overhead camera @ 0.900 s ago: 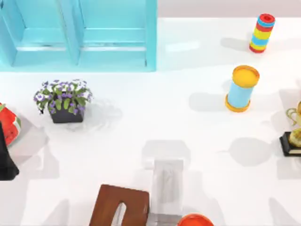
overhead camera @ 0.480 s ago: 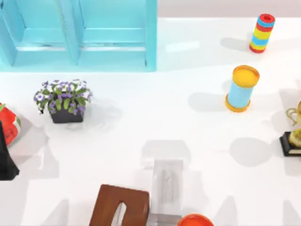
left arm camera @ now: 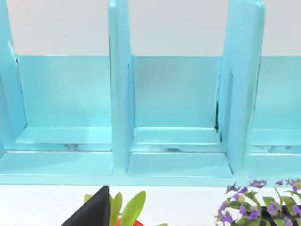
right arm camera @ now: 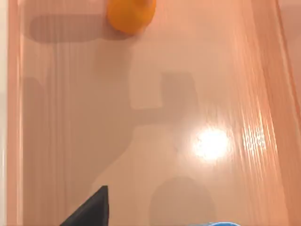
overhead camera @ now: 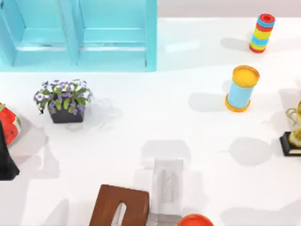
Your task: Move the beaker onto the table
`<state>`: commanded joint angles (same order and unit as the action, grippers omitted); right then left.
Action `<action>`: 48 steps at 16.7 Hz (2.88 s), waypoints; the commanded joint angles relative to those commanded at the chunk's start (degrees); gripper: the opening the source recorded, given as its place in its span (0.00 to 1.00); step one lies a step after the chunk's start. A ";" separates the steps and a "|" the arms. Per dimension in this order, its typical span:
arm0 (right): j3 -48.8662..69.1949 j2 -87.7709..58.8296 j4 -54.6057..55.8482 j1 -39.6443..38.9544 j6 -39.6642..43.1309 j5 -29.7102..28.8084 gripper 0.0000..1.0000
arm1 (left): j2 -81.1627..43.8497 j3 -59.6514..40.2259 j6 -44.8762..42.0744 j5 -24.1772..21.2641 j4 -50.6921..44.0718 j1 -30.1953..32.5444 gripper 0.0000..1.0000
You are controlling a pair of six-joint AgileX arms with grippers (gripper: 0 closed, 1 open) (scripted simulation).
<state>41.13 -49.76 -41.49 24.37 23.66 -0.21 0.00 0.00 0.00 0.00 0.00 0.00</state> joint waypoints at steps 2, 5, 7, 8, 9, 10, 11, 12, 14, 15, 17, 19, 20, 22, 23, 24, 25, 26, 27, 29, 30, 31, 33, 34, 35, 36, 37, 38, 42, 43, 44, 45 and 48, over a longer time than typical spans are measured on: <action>7.90 -10.97 -8.27 4.60 5.18 -0.15 1.00 | 0.00 0.00 0.00 0.00 0.00 0.00 1.00; 18.01 -24.92 -19.07 10.63 11.73 -0.13 1.00 | 0.00 0.00 0.00 0.00 0.00 0.00 1.00; 23.12 -31.54 -24.75 13.76 14.92 0.06 1.00 | 0.00 0.00 0.00 0.00 0.00 0.00 1.00; 25.06 -33.92 -26.93 14.97 16.09 0.18 1.00 | 0.00 0.00 0.00 0.00 0.00 0.00 1.00; 26.56 -35.69 -28.62 15.91 16.98 0.30 1.00 | 0.00 0.00 0.00 0.00 0.00 0.00 1.00; 27.60 -36.86 -29.78 16.58 17.57 0.39 1.00 | 0.00 0.00 0.00 0.00 0.00 0.00 1.00; 28.15 -37.45 -30.39 16.94 17.88 0.45 1.00 | 0.00 0.00 0.00 0.00 0.00 0.00 1.00; 28.26 -37.55 -30.50 17.01 17.94 0.46 1.00 | 0.00 0.00 0.00 0.00 0.00 0.00 1.00; 28.26 -37.55 -30.50 17.01 17.94 0.46 1.00 | 0.00 0.00 0.00 0.00 0.00 0.00 1.00; 28.07 -37.36 -30.34 16.74 17.87 0.41 1.00 | 0.00 0.00 0.00 0.00 0.00 0.00 1.00; 27.28 -37.68 -29.49 16.80 17.78 0.45 1.00 | 0.00 0.00 0.00 0.00 0.00 0.00 1.00; 24.88 -38.53 -26.38 16.82 17.73 0.46 1.00 | 0.00 0.00 0.00 0.00 0.00 0.00 1.00; 23.39 -39.07 -24.11 16.79 17.71 0.45 1.00 | 0.00 0.00 0.00 0.00 0.00 0.00 1.00; 19.97 -40.40 -19.35 16.69 17.58 0.46 1.00 | 0.00 0.00 0.00 0.00 0.00 0.00 1.00; 18.13 -41.16 -16.80 16.59 17.47 0.46 1.00 | 0.00 0.00 0.00 0.00 0.00 0.00 1.00; 16.29 -41.94 -13.93 16.49 17.36 0.46 1.00 | 0.00 0.00 0.00 0.00 0.00 0.00 1.00; 14.56 -42.64 -11.35 16.41 17.29 0.47 1.00 | 0.00 0.00 0.00 0.00 0.00 0.00 1.00; 12.97 -43.21 -9.33 16.42 17.29 0.48 1.00 | 0.00 0.00 0.00 0.00 0.00 0.00 1.00; 11.77 -43.58 -7.90 16.50 17.35 0.47 1.00 | 0.00 0.00 0.00 0.00 0.00 0.00 1.00; 10.86 -43.82 -6.84 16.66 17.49 0.46 1.00 | 0.00 0.00 0.00 0.00 0.00 0.00 1.00; 10.86 -43.82 -6.84 16.66 17.49 0.46 1.00 | 0.00 0.00 0.00 0.00 0.00 0.00 1.00; 10.86 -43.82 -6.84 16.66 17.49 0.46 1.00 | 0.00 0.00 0.00 0.00 0.00 0.00 1.00; 10.86 -43.82 -6.84 16.66 17.49 0.46 0.92 | 0.00 0.00 0.00 0.00 0.00 0.00 1.00; 10.86 -43.82 -6.84 16.66 17.49 0.46 0.85 | 0.00 0.00 0.00 0.00 0.00 0.00 1.00; 10.86 -43.82 -6.84 16.66 17.49 0.46 0.77 | 0.00 0.00 0.00 0.00 0.00 0.00 1.00; 10.86 -43.82 -6.84 16.66 17.49 0.46 0.70 | 0.00 0.00 0.00 0.00 0.00 0.00 1.00; 10.86 -43.82 -6.84 16.66 17.49 0.46 0.62 | 0.00 0.00 0.00 0.00 0.00 0.00 1.00; 10.86 -43.82 -6.84 16.66 17.49 0.46 0.55 | 0.00 0.00 0.00 0.00 0.00 0.00 1.00; 10.86 -43.82 -6.84 16.66 17.49 0.46 0.25 | 0.00 0.00 0.00 0.00 0.00 0.00 1.00; 10.86 -43.82 -6.84 16.66 17.49 0.46 0.17 | 0.00 0.00 0.00 0.00 0.00 0.00 1.00; 10.86 -43.82 -6.84 16.66 17.49 0.46 0.10 | 0.00 0.00 0.00 0.00 0.00 0.00 1.00; 10.86 -43.82 -6.84 16.66 17.49 0.46 0.02 | 0.00 0.00 0.00 0.00 0.00 0.00 1.00; 10.86 -43.82 -6.84 16.66 17.49 0.46 0.00 | 0.00 0.00 0.00 0.00 0.00 0.00 1.00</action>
<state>51.99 -93.59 -48.32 41.03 41.16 0.25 0.00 0.00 0.00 0.00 0.00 0.00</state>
